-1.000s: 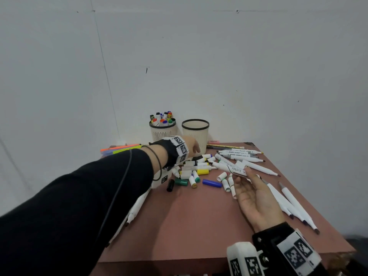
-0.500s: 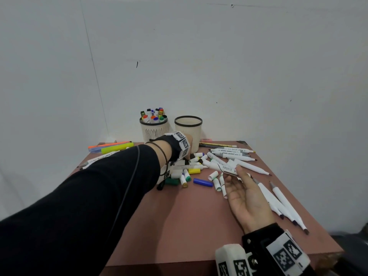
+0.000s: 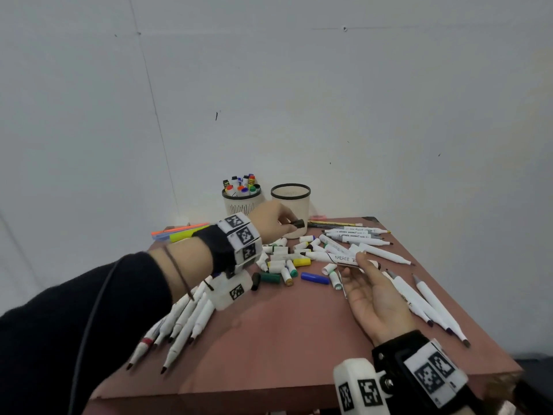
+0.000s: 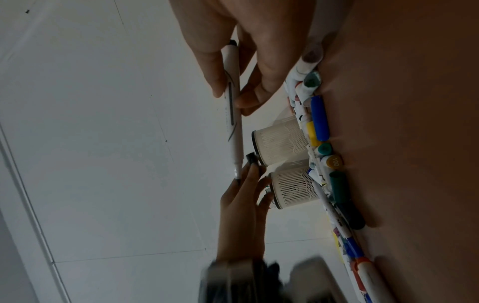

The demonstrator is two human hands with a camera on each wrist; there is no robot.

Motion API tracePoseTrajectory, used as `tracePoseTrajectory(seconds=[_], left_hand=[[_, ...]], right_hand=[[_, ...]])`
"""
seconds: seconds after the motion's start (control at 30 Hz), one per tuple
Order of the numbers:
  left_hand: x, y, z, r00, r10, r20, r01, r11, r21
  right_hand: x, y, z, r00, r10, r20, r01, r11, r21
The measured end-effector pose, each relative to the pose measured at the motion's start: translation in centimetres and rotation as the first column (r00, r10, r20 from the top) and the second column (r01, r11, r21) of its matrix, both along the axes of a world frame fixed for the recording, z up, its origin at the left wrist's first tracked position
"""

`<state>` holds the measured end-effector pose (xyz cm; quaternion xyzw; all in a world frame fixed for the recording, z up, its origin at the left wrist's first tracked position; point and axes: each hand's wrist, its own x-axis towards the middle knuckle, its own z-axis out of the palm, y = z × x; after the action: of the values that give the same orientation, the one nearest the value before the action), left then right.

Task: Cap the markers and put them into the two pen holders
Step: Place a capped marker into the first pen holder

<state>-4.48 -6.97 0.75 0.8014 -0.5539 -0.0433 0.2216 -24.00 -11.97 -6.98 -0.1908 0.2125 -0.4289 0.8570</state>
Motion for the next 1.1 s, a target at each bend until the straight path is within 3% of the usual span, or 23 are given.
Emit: tracePoseTrajectory(seconds=[0.23, 0.37, 0.6, 0.77, 0.93, 1.1], left_hand=[[-4.0, 8.1, -1.0, 0.929, -0.105, -0.354, 0.023, 0.973, -0.228], [-5.6, 11.4, -1.8, 0.790, -0.149, -0.594, -0.049, 0.951, -0.304], [-7.7, 12.6, -5.5, 0.557, -0.120, -0.822, -0.261, 0.914, -0.310], [-8.3, 11.7, -7.7, 0.400, -0.145, -0.905, -0.343, 0.892, -0.294], [-8.0, 11.1, -8.7, 0.288, -0.204, -0.936, -0.384, 0.870, -0.308], [-7.8, 10.9, -9.0, 0.261, -0.233, -0.937, -0.356, 0.879, -0.317]], right_hand=[[-0.3, 0.5, 0.0, 0.998, 0.058, 0.011, -0.058, 0.998, -0.029], [-0.2, 0.5, -0.2, 0.998, 0.046, 0.039, -0.045, 0.998, -0.039], [-0.1, 1.0, 0.2, 0.998, 0.059, -0.009, -0.060, 0.992, -0.108], [0.0, 0.5, -0.2, 0.995, 0.067, -0.072, -0.075, 0.990, -0.117], [0.1, 0.3, -0.4, 0.997, 0.035, -0.070, -0.041, 0.995, -0.088], [0.1, 0.5, -0.2, 0.999, 0.027, -0.047, -0.031, 0.995, -0.091]])
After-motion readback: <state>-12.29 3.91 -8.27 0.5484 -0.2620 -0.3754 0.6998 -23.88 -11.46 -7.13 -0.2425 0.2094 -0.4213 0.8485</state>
